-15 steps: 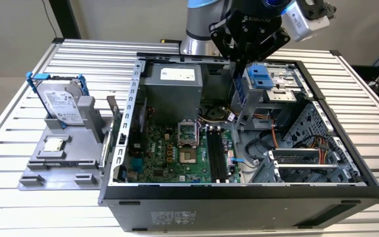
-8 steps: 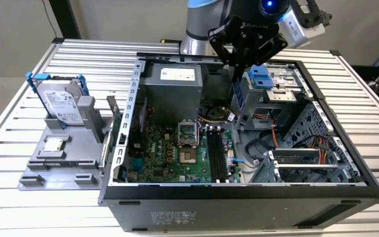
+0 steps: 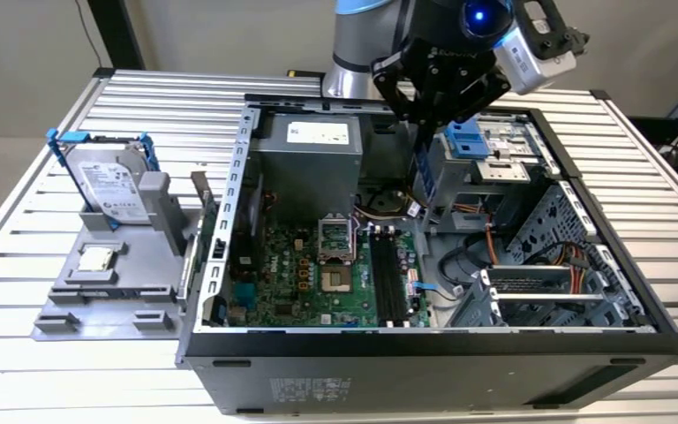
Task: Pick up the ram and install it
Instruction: 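Insert the ram into the slot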
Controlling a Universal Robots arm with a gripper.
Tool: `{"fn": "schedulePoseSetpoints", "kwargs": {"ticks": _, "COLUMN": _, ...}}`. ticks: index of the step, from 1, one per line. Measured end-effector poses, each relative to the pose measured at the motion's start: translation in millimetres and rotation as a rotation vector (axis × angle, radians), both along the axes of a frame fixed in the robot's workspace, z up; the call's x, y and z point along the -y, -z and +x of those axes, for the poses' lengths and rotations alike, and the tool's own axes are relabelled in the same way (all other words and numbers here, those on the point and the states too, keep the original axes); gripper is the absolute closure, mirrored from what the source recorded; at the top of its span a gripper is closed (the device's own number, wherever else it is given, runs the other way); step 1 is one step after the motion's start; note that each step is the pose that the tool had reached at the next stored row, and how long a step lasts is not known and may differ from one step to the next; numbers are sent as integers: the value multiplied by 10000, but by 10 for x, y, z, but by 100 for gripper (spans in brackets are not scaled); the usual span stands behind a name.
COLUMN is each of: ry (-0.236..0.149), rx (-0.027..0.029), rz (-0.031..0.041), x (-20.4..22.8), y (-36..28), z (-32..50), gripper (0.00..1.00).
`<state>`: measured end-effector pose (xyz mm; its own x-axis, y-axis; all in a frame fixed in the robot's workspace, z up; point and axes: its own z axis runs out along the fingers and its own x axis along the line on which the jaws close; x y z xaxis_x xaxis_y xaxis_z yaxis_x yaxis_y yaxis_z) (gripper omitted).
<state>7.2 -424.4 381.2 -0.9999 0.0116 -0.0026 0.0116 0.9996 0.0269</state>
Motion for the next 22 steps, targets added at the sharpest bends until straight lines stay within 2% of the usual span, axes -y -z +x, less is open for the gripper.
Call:
{"fn": "schedulePoseSetpoints", "kwargs": {"ticks": 8, "ry": 0, "rx": 0, "rz": -1, "x": -3, "y": 76, "z": 0, "gripper": 100}}
{"fn": "schedulePoseSetpoints", "kwargs": {"ticks": 13, "ry": 3, "rx": 0, "rz": -22, "x": -4, "y": 160, "z": 0, "gripper": 100}}
{"fn": "schedulePoseSetpoints", "kwargs": {"ticks": 16, "ry": 139, "rx": 2, "rz": -40, "x": -3, "y": 213, "z": 0, "gripper": 100}}
{"fn": "schedulePoseSetpoints", "kwargs": {"ticks": 22, "ry": 897, "rx": 134, "rz": -39, "x": -3, "y": 282, "z": 0, "gripper": 100}}
